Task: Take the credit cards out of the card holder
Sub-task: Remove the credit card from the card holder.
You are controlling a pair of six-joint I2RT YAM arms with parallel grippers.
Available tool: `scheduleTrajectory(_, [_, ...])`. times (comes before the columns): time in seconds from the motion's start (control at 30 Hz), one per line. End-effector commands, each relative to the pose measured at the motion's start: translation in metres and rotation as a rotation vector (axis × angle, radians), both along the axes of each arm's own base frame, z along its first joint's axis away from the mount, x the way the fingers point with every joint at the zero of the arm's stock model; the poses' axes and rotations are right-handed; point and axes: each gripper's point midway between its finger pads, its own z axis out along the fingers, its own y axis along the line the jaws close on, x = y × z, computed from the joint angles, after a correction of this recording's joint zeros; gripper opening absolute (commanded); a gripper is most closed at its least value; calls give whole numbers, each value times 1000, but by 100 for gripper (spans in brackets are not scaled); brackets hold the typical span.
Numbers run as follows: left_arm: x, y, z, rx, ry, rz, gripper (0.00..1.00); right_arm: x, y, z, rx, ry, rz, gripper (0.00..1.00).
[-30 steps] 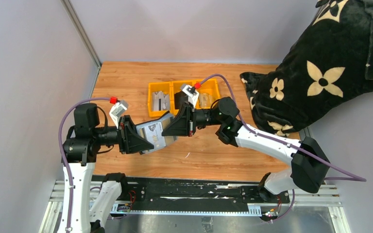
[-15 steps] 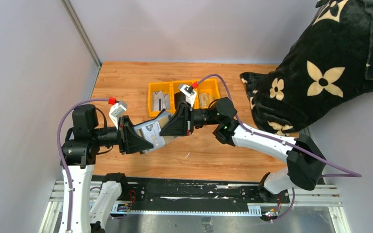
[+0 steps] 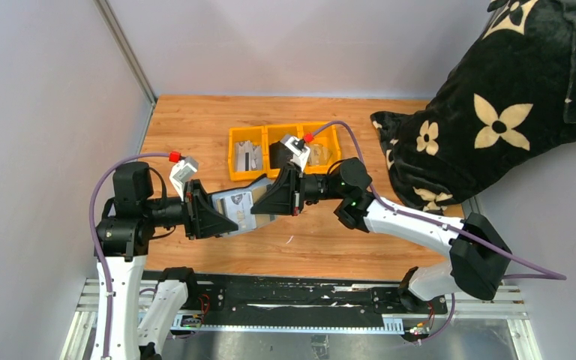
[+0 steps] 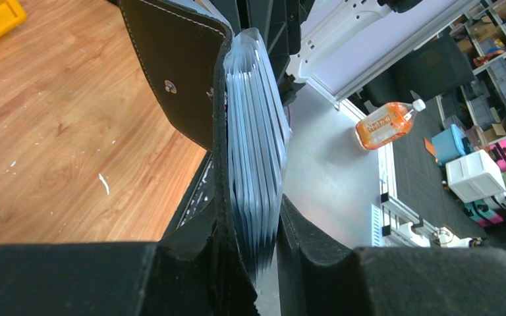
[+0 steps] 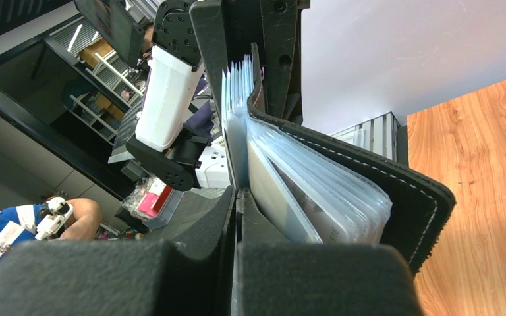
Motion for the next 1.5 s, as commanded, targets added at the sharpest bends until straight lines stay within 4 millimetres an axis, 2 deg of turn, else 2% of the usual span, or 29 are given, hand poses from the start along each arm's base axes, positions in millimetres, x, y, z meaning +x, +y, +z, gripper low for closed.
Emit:
scheduleTrajectory(0.0, [-3, -1, 13, -22, -52, -28, 19, -7, -10, 1, 6, -25, 17, 0])
scheduleTrajectory(0.37, [-2, -1, 14, -15, -56, -17, 22, -5, -10, 12, 2, -44, 2, 0])
scheduleTrajectory(0.4, [-2, -1, 13, -14, -54, -17, 23, -6, -8, 13, 5, -42, 7, 2])
scheduleTrajectory(0.47, [-2, -1, 13, -14, -57, -17, 25, -11, 1, 13, 2, -39, 30, 14])
scheduleTrajectory(0.53, [-2, -1, 14, -16, -55, -20, 25, -16, 11, 13, -1, -32, 61, 17])
scheduleTrajectory(0.73, [-4, -1, 17, -18, -66, -21, 24, -16, 23, 13, 31, 8, 94, 11])
scheduleTrajectory(0.8, [-5, -1, 17, -18, -69, -22, 25, -15, 24, 13, 32, 10, 92, 4])
scheduleTrajectory(0.83, [-5, -1, 16, -19, -69, -24, 27, -15, 25, 13, 29, 12, 89, 0])
scheduleTrajectory(1.0, [-9, -2, 13, -40, -60, -61, 46, -19, 32, 11, 22, 5, 93, 0])
scheduleTrajectory(1.1, [-13, -3, 15, -66, -44, -95, 52, -20, 35, 9, 19, 2, 96, 0])
scheduleTrajectory(1.23, [-20, -4, 18, -99, -31, -138, 50, -20, 34, 8, 17, -10, 89, 0])
scheduleTrajectory(1.47, [-26, -4, 22, -114, -36, -161, 39, -13, 21, 0, -2, -19, 49, 0])
